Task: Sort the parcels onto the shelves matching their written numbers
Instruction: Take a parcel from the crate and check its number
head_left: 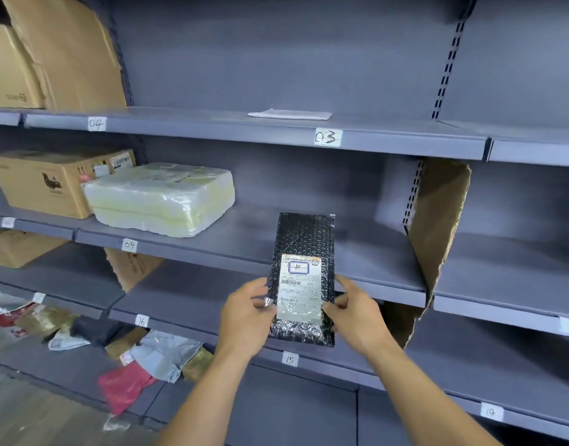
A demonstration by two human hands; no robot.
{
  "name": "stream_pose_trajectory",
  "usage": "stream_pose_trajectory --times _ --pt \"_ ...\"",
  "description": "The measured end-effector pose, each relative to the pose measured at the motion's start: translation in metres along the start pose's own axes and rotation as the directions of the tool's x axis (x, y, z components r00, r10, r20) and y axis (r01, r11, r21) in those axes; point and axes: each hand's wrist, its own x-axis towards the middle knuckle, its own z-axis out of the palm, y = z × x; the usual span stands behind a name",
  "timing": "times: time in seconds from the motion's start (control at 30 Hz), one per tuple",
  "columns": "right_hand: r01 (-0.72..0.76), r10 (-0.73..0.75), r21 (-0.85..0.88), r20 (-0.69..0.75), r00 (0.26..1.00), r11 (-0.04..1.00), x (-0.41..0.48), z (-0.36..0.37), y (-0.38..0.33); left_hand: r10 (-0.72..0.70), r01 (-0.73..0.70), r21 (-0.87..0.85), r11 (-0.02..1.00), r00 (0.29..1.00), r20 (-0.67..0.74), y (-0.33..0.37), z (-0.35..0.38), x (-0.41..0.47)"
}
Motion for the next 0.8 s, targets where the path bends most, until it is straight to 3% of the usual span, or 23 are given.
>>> stream_pose_trajectory --times 0.17,0.43,0.8 --pt "0.049 -0.051 -0.049 -0.027 0.998 0.998 0.068 0.006 -0.015 0.042 -0.043 0.05 0.998 0.999 0.032 0.014 -0.002 0.056" --pt "0.029 -0.021 -0.157 0.048 0.999 0.987 0.161 0.026 -0.031 0.059 -0.067 0.112 0.991 0.995 0.078 0.003 -0.005 0.146" --pt "-0.162 0.171 -0.276 0.009 0.985 0.947 0.227 0.064 -0.038 0.086 -0.133 0.27 0.954 0.98 0.179 -0.028 -0.013 0.237"
